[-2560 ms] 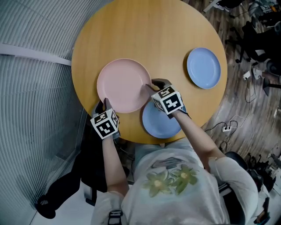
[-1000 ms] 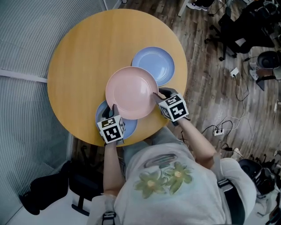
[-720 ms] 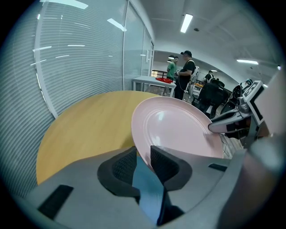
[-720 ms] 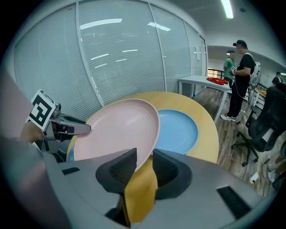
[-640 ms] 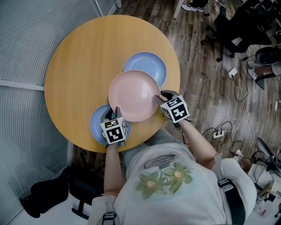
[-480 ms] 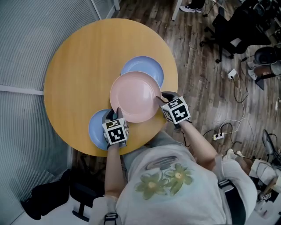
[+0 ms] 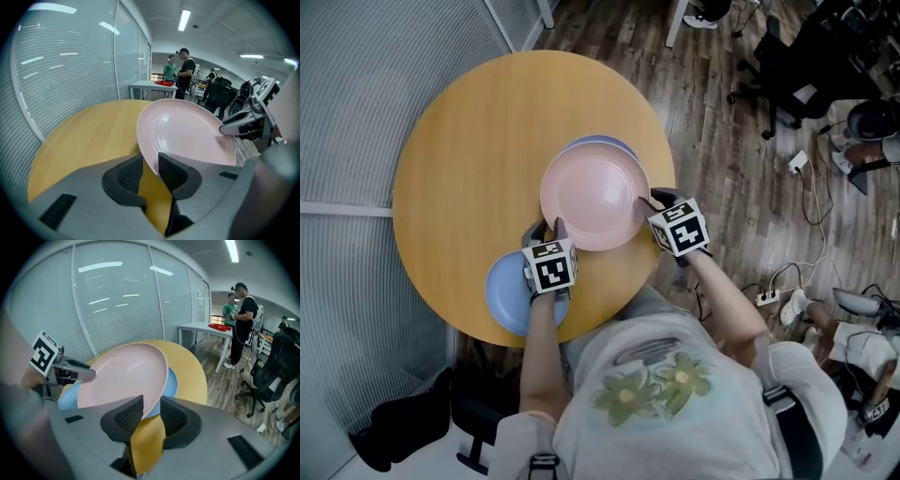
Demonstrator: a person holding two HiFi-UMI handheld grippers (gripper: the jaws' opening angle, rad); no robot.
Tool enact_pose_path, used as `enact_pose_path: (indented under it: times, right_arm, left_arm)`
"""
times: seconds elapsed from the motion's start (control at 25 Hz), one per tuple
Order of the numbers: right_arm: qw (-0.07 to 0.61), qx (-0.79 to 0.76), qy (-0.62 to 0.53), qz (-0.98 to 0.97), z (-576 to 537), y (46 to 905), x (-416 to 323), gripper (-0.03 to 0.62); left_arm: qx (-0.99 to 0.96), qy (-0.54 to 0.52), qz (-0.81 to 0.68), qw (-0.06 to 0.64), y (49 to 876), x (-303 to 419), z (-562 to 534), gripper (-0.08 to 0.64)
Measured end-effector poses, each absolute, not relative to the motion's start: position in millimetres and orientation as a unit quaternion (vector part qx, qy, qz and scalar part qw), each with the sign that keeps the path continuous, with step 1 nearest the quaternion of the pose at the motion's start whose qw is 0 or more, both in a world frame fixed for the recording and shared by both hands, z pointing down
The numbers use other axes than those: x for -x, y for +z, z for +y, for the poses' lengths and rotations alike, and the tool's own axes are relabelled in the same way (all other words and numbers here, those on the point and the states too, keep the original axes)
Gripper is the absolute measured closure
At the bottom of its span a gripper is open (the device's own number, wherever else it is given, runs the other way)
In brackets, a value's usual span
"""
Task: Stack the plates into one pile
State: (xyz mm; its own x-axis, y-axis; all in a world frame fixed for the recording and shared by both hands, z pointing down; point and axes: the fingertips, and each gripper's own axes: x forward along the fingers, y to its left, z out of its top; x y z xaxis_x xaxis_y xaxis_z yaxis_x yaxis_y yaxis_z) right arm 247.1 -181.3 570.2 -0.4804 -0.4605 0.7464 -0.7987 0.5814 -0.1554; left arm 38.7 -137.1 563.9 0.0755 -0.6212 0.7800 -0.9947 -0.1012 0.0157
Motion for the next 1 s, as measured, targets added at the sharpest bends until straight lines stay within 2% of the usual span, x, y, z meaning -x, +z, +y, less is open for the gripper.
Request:
enact_pose_path:
  times: [0.4, 1.0]
  right_arm:
    - [0.341, -0.392, 0.256, -0.815, -230.5, 575.9, -253.3, 0.463]
    - [0.378, -0.389, 0.275, -0.794, -255.1, 623.4, -252.3, 0.463]
  left_arm:
    - [-0.676, 0.338, -0.594, 0.276, 569.1, -41.4, -195.4, 0.451]
    - [-0.652, 0.377, -0.576, 0.317, 619.7, -41.0, -216.9, 0.448]
